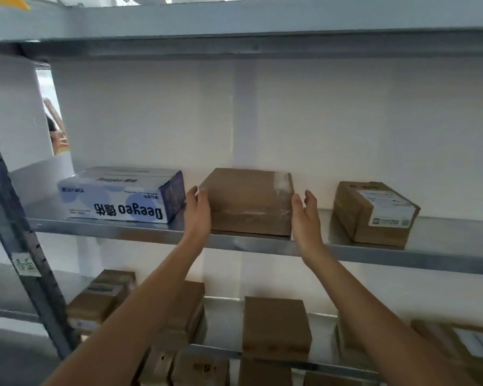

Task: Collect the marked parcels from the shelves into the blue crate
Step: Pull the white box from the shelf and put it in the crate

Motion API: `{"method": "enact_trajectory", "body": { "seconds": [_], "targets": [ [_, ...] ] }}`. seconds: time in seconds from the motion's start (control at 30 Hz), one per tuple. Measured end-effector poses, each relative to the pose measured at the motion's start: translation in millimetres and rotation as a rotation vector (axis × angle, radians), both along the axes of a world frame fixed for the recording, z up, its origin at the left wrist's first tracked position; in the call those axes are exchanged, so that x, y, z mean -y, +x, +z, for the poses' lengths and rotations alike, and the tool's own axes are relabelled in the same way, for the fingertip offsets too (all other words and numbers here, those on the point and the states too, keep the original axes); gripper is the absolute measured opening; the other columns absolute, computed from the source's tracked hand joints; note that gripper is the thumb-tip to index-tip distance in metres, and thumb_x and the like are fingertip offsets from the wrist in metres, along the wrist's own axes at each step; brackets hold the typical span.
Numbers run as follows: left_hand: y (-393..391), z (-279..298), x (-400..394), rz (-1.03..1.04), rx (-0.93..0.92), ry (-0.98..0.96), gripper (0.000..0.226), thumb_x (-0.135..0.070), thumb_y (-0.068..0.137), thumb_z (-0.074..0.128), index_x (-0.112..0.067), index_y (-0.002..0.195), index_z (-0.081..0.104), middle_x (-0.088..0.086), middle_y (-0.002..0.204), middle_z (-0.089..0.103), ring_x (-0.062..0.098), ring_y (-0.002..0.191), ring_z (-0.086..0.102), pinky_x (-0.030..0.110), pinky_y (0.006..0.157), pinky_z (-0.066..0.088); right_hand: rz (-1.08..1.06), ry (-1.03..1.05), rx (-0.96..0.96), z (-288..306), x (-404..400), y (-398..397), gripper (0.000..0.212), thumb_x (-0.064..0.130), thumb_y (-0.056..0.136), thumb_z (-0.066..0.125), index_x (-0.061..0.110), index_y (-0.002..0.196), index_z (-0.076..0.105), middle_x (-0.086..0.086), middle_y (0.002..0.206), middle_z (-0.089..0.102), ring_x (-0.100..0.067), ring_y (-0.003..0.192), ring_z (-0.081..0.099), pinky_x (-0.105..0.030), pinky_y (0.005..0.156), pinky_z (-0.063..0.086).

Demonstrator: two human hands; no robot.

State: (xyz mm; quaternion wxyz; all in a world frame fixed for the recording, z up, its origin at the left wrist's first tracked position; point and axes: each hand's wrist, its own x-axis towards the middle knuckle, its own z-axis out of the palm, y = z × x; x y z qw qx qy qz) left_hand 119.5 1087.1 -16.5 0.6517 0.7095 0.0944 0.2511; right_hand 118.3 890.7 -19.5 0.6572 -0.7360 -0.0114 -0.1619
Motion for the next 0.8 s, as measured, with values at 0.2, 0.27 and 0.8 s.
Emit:
{"method": "enact_trajectory", "body": {
  "seconds": [0.2, 0.27, 0.8],
  "targets": [
    [0.6, -6.6, -12.4, -0.177, -0.094, -0.040, 0.045, -0.046, 0.100, 0.035, -0.027, 0.141, 0.035, -0.007, 0.115, 0.042, 0.014, 0.105, 0.040, 0.030, 0.090, 0.032, -0.049, -0.006, -0.157, 2.6, -7.3, -4.0, 0.034, 0.047, 0.102, 0.034, 0.024, 0.126, 0.041, -0.005, 0.127, 0.055, -0.023, 0.115, 0.053, -0.044, 0.102, 0.045],
    [-1.5, 1.0, -17.5, -0.193, -0.095, -0.136, 0.036, -0.044, 0.097, 0.037, -0.030, 0.129, 0.046, -0.007, 0.112, 0.049, 0.016, 0.106, 0.045, 0.032, 0.092, 0.036, -0.066, 0.031, -0.099, 6.6, -2.3, -9.8, 0.029, 0.047, 0.101, 0.037, 0.025, 0.116, 0.049, -0.002, 0.119, 0.059, -0.022, 0.113, 0.057, -0.040, 0.095, 0.050],
    [-17.1, 35.0, -23.9, -0.247, 0.009, -0.201, 0.049, -0.058, 0.087, 0.042, -0.029, 0.121, 0.064, -0.006, 0.107, 0.072, 0.016, 0.104, 0.065, 0.040, 0.102, 0.047, 0.095, 0.158, 0.117, 43.3, 11.3, -38.6, 0.026, 0.038, 0.090, 0.051, 0.030, 0.100, 0.074, 0.008, 0.097, 0.076, -0.003, 0.088, 0.070, -0.027, 0.077, 0.047]
  ]
}}
